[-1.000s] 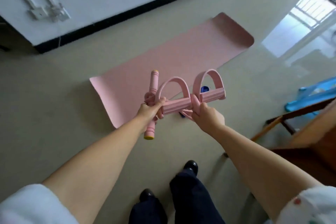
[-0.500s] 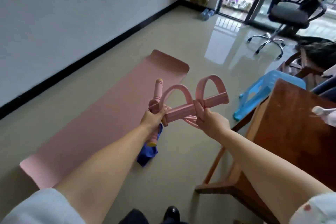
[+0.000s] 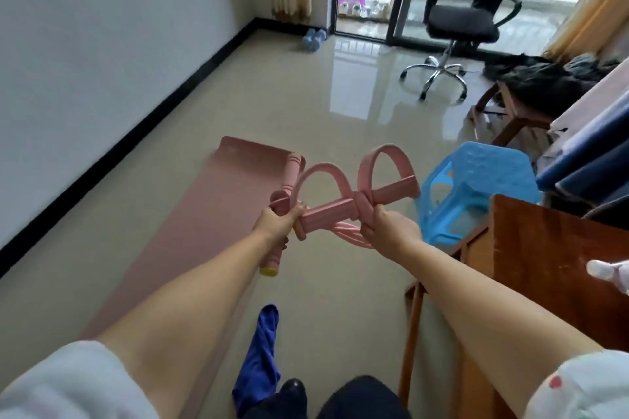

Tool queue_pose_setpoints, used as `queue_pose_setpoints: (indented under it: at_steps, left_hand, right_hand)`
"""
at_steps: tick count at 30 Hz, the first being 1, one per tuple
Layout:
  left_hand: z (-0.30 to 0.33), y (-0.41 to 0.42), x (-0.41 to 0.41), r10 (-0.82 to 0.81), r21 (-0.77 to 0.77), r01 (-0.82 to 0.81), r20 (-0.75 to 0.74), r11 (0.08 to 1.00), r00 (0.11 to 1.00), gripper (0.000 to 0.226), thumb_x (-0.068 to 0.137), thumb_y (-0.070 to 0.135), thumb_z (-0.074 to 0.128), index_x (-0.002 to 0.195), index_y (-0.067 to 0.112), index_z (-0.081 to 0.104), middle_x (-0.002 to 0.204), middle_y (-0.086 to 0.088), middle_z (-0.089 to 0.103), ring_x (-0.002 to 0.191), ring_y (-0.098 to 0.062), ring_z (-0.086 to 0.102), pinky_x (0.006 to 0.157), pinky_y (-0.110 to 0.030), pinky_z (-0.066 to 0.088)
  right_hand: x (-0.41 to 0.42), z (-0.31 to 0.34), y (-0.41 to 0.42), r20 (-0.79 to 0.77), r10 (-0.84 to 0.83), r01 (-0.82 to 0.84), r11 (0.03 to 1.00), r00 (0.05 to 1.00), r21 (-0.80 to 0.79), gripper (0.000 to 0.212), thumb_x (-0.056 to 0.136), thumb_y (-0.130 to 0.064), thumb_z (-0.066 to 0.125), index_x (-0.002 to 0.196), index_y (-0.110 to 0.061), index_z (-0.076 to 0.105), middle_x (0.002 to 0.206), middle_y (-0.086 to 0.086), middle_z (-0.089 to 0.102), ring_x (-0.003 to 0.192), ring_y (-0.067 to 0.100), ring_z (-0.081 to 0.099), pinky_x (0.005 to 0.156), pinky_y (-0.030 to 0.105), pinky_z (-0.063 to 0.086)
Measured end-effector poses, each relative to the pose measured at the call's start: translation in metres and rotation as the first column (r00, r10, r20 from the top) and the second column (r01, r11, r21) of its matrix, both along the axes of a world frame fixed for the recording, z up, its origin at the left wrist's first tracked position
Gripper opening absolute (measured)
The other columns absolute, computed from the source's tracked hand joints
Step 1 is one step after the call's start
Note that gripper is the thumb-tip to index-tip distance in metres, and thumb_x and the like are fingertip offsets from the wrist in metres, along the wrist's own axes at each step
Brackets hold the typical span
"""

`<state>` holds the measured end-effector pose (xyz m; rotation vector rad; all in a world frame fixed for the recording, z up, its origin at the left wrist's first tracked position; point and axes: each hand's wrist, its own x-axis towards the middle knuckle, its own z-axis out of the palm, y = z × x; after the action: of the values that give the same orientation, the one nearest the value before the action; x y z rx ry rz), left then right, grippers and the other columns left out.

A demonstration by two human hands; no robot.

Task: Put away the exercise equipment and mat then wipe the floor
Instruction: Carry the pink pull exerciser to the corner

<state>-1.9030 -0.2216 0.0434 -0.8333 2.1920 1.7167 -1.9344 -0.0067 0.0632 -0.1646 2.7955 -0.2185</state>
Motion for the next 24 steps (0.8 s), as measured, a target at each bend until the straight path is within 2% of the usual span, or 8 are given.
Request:
queue_pose_setpoints:
  at_steps: [4, 8, 10, 18, 21, 24]
  left_hand:
    - [-0.006, 0.019, -0.1, -0.066, 0.01, 0.066, -0.005, 0.998, 0.998, 0.047, 0.084, 0.047, 0.064, 0.108, 0.008, 0.051, 0.073, -0.007, 0.053, 0.054, -0.021, 0.048, 0.051, -0.028, 0.041]
    - [-0.018, 0.056, -0.205, -0.145, 0.017, 0.145, -0.02, 0.989, 0.989, 0.046, 0.084, 0.049, 0.062, 0.104, 0.01, 0.051, 0.073, -0.007, 0.053, 0.056, -0.021, 0.049, 0.052, -0.029, 0.043]
    - [-0.022, 0.073, -0.258, -0.133, 0.004, 0.133, -0.024, 0.991, 0.991, 0.042, 0.085, 0.048, 0.062, 0.099, 0.01, 0.052, 0.07, -0.007, 0.053, 0.056, -0.022, 0.05, 0.054, -0.03, 0.045]
    - [-0.013, 0.093, -0.447, -0.022, 0.018, 0.021, 0.05, 1.0, 0.998, 0.049, 0.085, 0.049, 0.062, 0.102, 0.002, 0.057, 0.068, -0.008, 0.053, 0.053, -0.023, 0.052, 0.051, -0.027, 0.044]
    - [-0.016, 0.074, -0.517, 0.039, 0.019, -0.04, 0.056, 0.999, 0.998, 0.049, 0.082, 0.051, 0.063, 0.099, 0.005, 0.059, 0.067, -0.009, 0.053, 0.053, -0.023, 0.05, 0.054, -0.028, 0.043]
    - [-0.025, 0.046, -0.593, 0.069, -0.028, -0.067, 0.069, 0.997, 0.995, 0.052, 0.083, 0.053, 0.061, 0.103, 0.004, 0.061, 0.071, -0.007, 0.057, 0.057, -0.02, 0.053, 0.051, -0.025, 0.041]
  right_hand:
    - [-0.075, -0.005, 0.022, -0.042, -0.049, 0.05, 0.998, 0.998, 0.026, 0.03, 0.095, -0.032, 0.04, 0.111, -0.008, 0.049, 0.112, 0.013, 0.063, 0.101, 0.032, 0.06, 0.075, 0.036, 0.034]
    - [-0.175, -0.012, 0.059, -0.055, -0.089, 0.092, 0.994, 0.994, 0.053, 0.03, 0.095, -0.029, 0.04, 0.113, -0.006, 0.046, 0.113, 0.014, 0.061, 0.1, 0.034, 0.061, 0.07, 0.035, 0.035]
    - [-0.231, -0.015, 0.076, -0.053, -0.072, 0.076, 0.994, 0.996, 0.078, 0.031, 0.095, -0.029, 0.04, 0.115, -0.005, 0.045, 0.115, 0.015, 0.06, 0.102, 0.034, 0.061, 0.07, 0.035, 0.035]
    - [-0.449, -0.006, 0.093, -0.014, 0.016, -0.016, 0.998, 1.0, 0.068, 0.031, 0.094, -0.029, 0.041, 0.114, -0.006, 0.042, 0.114, 0.014, 0.061, 0.102, 0.034, 0.061, 0.07, 0.035, 0.036]
    - [-0.524, -0.004, 0.073, -0.051, 0.133, -0.128, 0.987, 0.99, 0.101, 0.038, 0.095, -0.028, 0.04, 0.127, -0.009, 0.034, 0.114, 0.012, 0.061, 0.102, 0.032, 0.062, 0.075, 0.037, 0.038]
    - [-0.599, -0.012, 0.044, -0.083, 0.279, -0.261, 0.949, 0.957, 0.179, 0.057, 0.097, -0.027, 0.037, 0.148, -0.022, 0.011, 0.119, 0.007, 0.053, 0.102, 0.028, 0.062, 0.091, 0.043, 0.04]
